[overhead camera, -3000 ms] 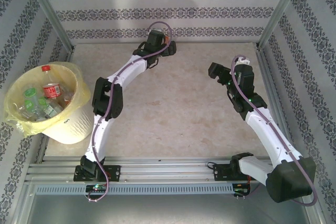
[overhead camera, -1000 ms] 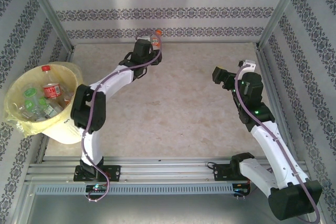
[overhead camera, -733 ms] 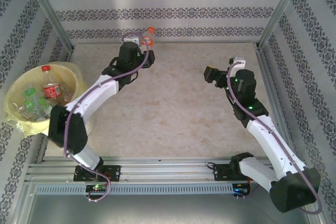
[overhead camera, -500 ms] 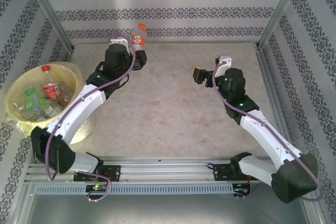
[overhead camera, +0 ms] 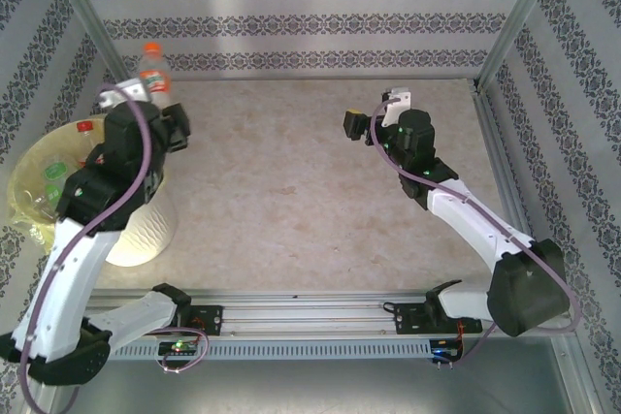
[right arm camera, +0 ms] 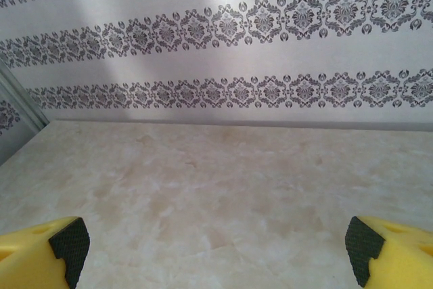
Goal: Put the plastic bottles in the bin
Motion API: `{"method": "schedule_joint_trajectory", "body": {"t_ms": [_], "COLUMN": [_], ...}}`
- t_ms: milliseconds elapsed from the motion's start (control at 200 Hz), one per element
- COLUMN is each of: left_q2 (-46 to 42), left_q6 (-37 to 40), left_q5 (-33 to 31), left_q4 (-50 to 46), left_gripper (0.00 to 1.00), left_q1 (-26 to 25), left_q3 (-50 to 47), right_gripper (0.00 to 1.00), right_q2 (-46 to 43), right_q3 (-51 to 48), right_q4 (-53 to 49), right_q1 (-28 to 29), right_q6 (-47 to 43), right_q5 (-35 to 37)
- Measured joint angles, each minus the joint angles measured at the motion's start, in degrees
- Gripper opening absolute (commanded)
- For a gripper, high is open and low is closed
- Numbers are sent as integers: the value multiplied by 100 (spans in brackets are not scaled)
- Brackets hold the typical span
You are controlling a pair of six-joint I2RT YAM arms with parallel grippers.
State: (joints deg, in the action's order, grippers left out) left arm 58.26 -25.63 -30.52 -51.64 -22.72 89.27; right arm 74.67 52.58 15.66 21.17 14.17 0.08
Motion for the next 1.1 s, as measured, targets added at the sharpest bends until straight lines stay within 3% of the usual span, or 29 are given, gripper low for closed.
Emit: {"method": "schedule_joint_trajectory", "body": {"t_ms": [125,305,535,749,1009,1099], "left_q2": [-310,-374,-308,-74,-98,-92], "left_q6": [-20,-101,2,258,291,293], "left_q5": [-562,-743,404,1467,1816,2039], "left_q4": [-739,-1635,-2000,-2000,-1991,-1893], "left_gripper": [47,45,41,44,54,70], "left_q1": [166,566,2072,3193,3716,3746], "left_q3": [164,555,326,114,-476,-769], "right_gripper": [98,98,98,98,98,98], "right_q2": [111,179,195,151,68,68], "right_q3": [98,118,122,118,114,114], "right_q4": [52,87,90,87,87,85], "right_q1": [11,11,11,11,11,11], "right_q6": [22,66,103,107,101,103], "right_q5": [-20,-61,-111,-103,-101,-103]}}
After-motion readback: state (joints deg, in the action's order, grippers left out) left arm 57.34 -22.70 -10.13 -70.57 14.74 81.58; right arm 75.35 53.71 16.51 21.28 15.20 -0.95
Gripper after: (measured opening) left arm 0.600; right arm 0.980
